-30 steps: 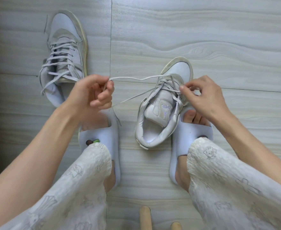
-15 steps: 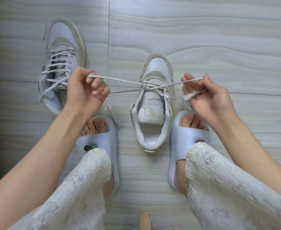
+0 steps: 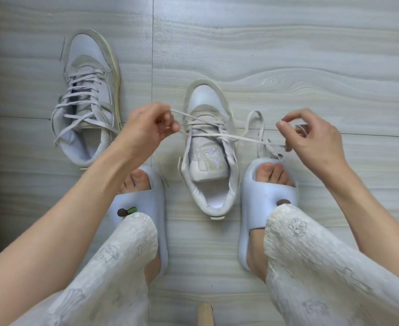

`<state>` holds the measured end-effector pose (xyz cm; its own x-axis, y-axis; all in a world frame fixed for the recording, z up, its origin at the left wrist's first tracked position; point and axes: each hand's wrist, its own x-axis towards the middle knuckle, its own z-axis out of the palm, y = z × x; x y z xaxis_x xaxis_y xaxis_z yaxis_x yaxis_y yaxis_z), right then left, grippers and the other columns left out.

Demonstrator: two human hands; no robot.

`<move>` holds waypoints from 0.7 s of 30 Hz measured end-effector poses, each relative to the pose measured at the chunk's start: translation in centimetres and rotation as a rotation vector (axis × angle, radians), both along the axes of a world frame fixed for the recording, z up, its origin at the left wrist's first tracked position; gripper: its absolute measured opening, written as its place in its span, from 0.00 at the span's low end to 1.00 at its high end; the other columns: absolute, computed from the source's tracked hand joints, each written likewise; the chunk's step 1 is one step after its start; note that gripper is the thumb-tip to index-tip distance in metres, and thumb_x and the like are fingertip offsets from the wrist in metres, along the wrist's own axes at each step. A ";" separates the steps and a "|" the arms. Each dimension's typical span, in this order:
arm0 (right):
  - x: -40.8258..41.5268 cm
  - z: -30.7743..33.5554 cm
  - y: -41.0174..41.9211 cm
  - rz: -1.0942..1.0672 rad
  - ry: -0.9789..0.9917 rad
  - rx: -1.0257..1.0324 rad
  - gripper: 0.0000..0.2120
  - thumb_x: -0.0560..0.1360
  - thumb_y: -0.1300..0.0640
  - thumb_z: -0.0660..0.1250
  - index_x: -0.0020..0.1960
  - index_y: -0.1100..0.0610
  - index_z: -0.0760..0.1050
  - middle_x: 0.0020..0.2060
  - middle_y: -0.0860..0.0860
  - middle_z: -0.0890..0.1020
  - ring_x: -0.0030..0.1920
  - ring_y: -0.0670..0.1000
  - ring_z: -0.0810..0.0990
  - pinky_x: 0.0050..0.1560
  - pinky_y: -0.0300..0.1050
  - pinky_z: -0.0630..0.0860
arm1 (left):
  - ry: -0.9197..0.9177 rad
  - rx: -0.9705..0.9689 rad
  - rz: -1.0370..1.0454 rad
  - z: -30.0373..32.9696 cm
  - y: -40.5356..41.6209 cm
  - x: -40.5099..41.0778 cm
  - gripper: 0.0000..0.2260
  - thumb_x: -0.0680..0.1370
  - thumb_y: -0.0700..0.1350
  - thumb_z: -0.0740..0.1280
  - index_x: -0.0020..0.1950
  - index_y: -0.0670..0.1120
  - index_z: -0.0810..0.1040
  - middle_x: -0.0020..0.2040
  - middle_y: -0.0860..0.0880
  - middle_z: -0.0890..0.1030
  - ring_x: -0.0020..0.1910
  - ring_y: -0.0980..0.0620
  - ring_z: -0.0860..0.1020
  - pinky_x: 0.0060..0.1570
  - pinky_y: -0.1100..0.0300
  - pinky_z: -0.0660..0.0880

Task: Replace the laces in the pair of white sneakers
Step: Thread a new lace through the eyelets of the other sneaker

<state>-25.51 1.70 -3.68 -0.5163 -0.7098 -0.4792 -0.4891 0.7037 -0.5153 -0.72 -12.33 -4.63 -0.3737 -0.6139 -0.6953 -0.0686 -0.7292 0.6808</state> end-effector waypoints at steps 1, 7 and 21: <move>0.1 0.1 0.4 0.018 -0.030 0.015 0.08 0.71 0.39 0.65 0.40 0.43 0.76 0.26 0.43 0.78 0.36 0.46 0.77 0.44 0.48 0.70 | 0.008 0.025 0.048 -0.1 -0.2 0.2 0.16 0.76 0.39 0.60 0.27 0.45 0.72 0.24 0.52 0.71 0.27 0.52 0.71 0.38 0.59 0.72; 2.4 -0.1 -1.0 0.065 -0.325 0.010 0.07 0.69 0.48 0.72 0.33 0.44 0.79 0.36 0.56 0.82 0.37 0.50 0.75 0.41 0.44 0.68 | -0.268 -0.137 -0.486 0.0 0.9 0.6 0.12 0.78 0.49 0.64 0.40 0.42 0.76 0.22 0.52 0.67 0.22 0.53 0.66 0.41 0.61 0.73; -0.1 -0.2 -1.4 -1.114 -1.398 -0.408 0.27 0.81 0.56 0.51 0.23 0.54 0.69 0.31 0.50 0.81 0.40 0.52 0.82 0.48 0.48 0.79 | -0.372 -0.284 -0.317 -0.3 2.6 -0.6 0.10 0.76 0.40 0.67 0.35 0.47 0.73 0.34 0.52 0.74 0.34 0.57 0.71 0.37 0.63 0.74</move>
